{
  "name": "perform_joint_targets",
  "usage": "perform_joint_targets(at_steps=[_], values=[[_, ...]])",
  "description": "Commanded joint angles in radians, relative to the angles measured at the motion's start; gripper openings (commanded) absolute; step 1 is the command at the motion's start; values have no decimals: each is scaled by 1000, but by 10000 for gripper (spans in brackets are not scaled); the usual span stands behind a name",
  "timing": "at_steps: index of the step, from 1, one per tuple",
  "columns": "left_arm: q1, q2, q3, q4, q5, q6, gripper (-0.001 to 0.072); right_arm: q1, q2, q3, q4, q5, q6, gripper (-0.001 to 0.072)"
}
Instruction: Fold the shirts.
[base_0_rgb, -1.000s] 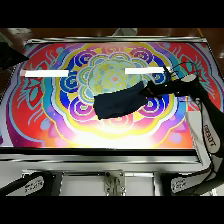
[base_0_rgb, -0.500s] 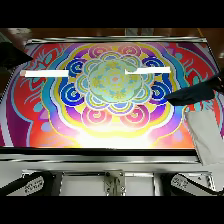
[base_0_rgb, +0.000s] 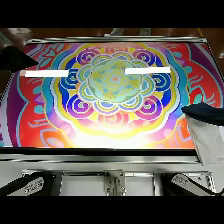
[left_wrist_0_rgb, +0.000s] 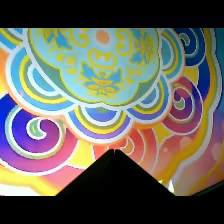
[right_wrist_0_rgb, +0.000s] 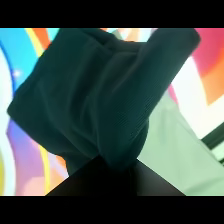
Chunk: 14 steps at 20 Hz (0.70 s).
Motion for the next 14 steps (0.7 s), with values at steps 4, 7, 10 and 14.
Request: perform_joint_targets(at_steps=[4, 7, 10, 14], values=[[-27, 0, 0, -1, -12, -2, 39, -58, -3, -70, -228, 86, 84, 70], [-32, 0, 0, 0, -15, -2, 38, -129, -3, -203, -227, 122, 116, 70], [-34, 0, 0, 0, -15, -2, 38, -199, -3, -341, -208, 134, 140, 70], [-34, 0, 0, 0, -15, -3, 38, -272, -3, -483, -101, 66, 148, 70]])
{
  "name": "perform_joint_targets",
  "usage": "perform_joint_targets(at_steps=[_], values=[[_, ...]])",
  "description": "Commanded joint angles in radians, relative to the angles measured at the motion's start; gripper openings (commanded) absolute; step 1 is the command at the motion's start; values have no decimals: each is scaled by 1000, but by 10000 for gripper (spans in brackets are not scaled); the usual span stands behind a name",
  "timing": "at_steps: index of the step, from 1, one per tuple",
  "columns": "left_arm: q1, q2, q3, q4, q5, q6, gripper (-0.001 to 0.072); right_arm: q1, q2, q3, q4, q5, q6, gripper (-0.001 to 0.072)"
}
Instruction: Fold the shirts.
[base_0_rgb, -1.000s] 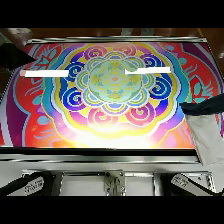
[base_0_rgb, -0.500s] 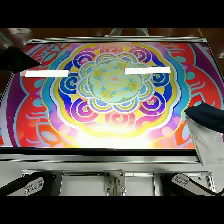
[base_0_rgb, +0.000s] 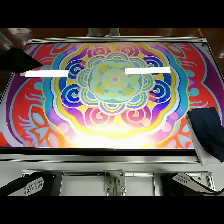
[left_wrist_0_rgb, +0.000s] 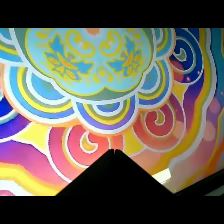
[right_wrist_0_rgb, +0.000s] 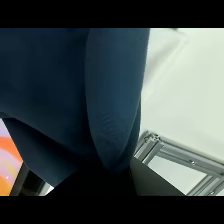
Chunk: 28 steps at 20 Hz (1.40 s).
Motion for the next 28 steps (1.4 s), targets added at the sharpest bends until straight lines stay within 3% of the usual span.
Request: perform_joint_targets(at_steps=[1, 3, 4, 5, 6, 12, 14, 16, 18, 19, 21, 22, 23, 24, 28], values=[[-1, 0, 0, 0, 0, -1, 38, -58, -1, -128, 82, -48, 15, 70], [-1, 0, 0, 0, 0, -2, 38, -58, -1, -166, 82, -82, 26, 86], [-1, -1, 0, 0, 0, -2, 38, -58, -1, -176, 79, -97, 42, 245], [-1, -1, 0, 0, 0, -1, 39, -58, -1, -178, 79, -98, 38, 497], [-1, -1, 0, 0, 0, -1, 38, -58, 4, -176, 76, -90, 31, 537], [0, -27, 0, 1, 3, 0, 39, -58, 141, 46, -35, -105, 86, 534], [-2, -52, 0, 1, 16, 0, 38, -45, 185, 178, 61, -230, 78, 534], [-20, -85, 0, 12, 27, 1, 37, 23, 237, 265, 261, -410, -19, 533], [-91, -120, 0, 124, 25, -1, 36, 163, 267, 282, 426, -482, -150, 532], [-152, -139, 0, 240, 21, -5, 36, 269, 269, 282, 442, -452, -185, 532], [-270, -182, 0, 468, -17, -81, 39, 495, 233, 282, 336, -309, -160, 535], [-308, -203, 0, 509, -36, -90, 161, 589, 199, 282, 278, -232, -114, 550], [-333, -222, 0, 511, -52, -103, 482, 647, 166, 282, 263, -173, -84, 638], [-344, -238, 0, 509, -57, -137, 683, 692, 132, 282, 272, -124, -72, 658], [-348, -255, 0, 505, -57, -150, 682, 785, 66, 282, 275, -31, -76, 657]])
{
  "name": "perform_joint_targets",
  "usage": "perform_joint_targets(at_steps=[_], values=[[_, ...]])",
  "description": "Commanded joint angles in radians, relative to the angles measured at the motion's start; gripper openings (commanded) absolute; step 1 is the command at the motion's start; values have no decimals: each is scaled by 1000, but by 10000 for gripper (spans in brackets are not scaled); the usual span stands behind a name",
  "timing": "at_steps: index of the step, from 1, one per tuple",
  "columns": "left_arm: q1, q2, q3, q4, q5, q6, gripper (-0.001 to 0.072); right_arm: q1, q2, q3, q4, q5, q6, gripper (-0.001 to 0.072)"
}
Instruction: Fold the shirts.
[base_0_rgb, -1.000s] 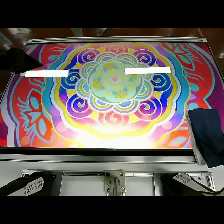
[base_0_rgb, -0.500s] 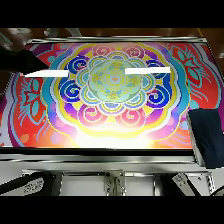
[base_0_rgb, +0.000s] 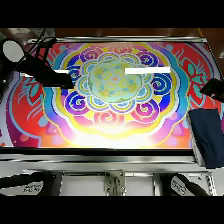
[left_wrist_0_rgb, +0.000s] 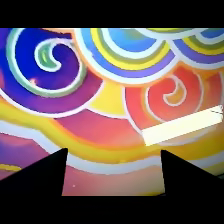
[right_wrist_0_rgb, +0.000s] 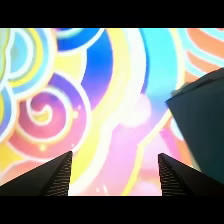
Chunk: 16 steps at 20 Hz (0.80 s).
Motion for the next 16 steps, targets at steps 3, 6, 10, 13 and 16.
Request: perform_joint_targets(at_steps=[3, 6, 10, 13, 16], values=[[-26, -20, 0, 44, -13, -29, 683, 114, -47, 4, -2, 80, 8, 657], [-26, -20, 0, 36, -13, -29, 683, 113, -47, 4, 0, 80, 8, 657], [-25, -20, 0, 37, -13, -28, 682, 113, -47, 4, 0, 80, 9, 657], [-25, -20, 0, 37, -13, -28, 683, 113, -47, 4, 0, 80, 8, 657], [-25, -20, 0, 37, -12, -24, 683, 113, -47, 4, 0, 80, 8, 657]])
